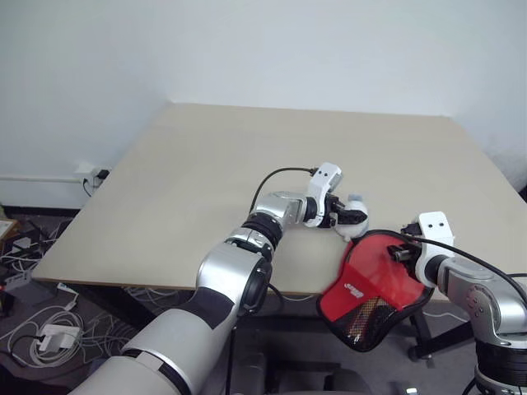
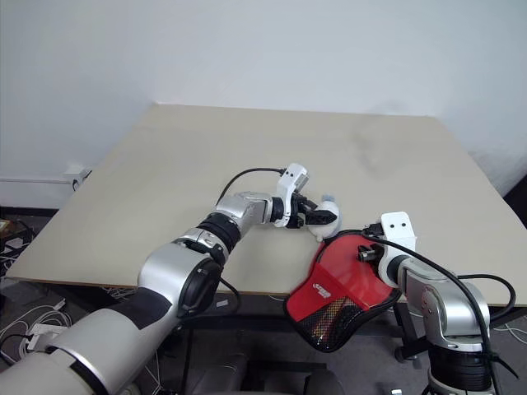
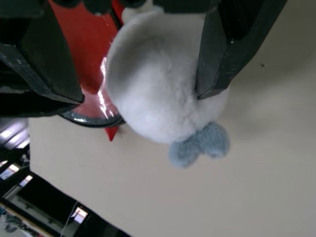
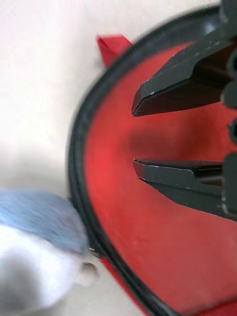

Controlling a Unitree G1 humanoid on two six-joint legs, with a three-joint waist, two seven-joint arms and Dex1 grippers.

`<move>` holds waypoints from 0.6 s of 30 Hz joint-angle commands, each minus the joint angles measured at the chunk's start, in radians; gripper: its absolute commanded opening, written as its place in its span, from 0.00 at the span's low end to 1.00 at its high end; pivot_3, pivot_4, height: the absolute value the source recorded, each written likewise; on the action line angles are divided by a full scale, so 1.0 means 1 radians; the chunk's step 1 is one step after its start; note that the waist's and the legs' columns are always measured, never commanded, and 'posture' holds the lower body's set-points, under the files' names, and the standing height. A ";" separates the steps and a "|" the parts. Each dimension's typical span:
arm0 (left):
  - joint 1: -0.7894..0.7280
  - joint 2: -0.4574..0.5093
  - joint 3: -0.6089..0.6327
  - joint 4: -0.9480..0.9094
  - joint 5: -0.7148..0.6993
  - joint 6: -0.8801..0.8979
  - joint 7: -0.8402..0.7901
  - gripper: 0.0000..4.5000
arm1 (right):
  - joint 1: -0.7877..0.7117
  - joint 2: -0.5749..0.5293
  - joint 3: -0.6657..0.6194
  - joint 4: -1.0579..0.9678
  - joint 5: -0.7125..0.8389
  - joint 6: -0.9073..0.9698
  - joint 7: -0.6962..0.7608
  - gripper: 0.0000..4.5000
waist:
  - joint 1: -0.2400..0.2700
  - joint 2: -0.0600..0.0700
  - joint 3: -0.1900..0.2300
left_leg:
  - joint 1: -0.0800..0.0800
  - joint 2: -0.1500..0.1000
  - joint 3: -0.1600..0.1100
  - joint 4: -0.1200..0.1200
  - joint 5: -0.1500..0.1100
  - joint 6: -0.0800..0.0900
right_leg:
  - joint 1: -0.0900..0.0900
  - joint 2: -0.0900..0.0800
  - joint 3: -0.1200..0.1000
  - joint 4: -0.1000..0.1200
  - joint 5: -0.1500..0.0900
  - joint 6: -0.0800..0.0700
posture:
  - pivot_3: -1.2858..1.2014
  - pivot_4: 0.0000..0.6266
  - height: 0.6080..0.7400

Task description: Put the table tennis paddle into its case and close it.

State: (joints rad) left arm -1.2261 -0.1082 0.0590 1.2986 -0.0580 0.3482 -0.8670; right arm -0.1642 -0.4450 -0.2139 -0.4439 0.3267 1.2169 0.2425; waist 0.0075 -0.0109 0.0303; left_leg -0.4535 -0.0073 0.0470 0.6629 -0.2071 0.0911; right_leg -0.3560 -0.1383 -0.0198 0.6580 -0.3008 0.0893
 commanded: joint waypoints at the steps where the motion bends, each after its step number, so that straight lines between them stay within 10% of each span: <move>1: -0.009 0.033 -0.004 -0.064 -0.003 -0.056 -0.037 0.84 | -0.039 0.009 -0.043 -0.010 -0.002 -0.053 -0.013 0.32 | 0.000 0.000 0.000 | 0.000 0.000 0.000 0.000 0.000 0.000 | 0.000 0.000 0.000 0.000 0.000 0.000 | 0.52 0.00 0.81; 13: 0.318 0.325 -0.213 -0.726 -0.023 -0.092 -0.489 0.84 | -0.073 0.097 -0.048 0.076 -0.037 -0.278 -0.069 0.32 | -0.008 0.008 0.000 | 0.000 0.000 0.002 -0.001 0.003 -0.005 | 0.000 0.001 0.001 0.000 0.000 0.000 | 0.52 0.00 0.81; 18: 0.518 0.373 -0.325 -1.001 0.016 -0.057 -0.431 0.84 | -0.052 0.158 -0.072 0.114 -0.021 -0.394 -0.073 0.32 | 0.003 0.010 0.001 | 0.000 0.001 0.001 0.000 0.004 -0.005 | 0.001 0.001 0.001 0.000 0.000 0.000 | 0.52 0.00 0.81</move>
State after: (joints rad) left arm -0.6967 0.2775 -0.2497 0.3874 -0.0416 0.2777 -1.3295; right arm -0.2163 -0.2855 -0.2646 -0.3106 0.3047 0.8812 0.1664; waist 0.0101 -0.0005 0.0310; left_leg -0.4534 -0.0063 0.0482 0.6633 -0.2034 0.0865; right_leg -0.3549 -0.1382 -0.0191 0.6583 -0.3007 0.0891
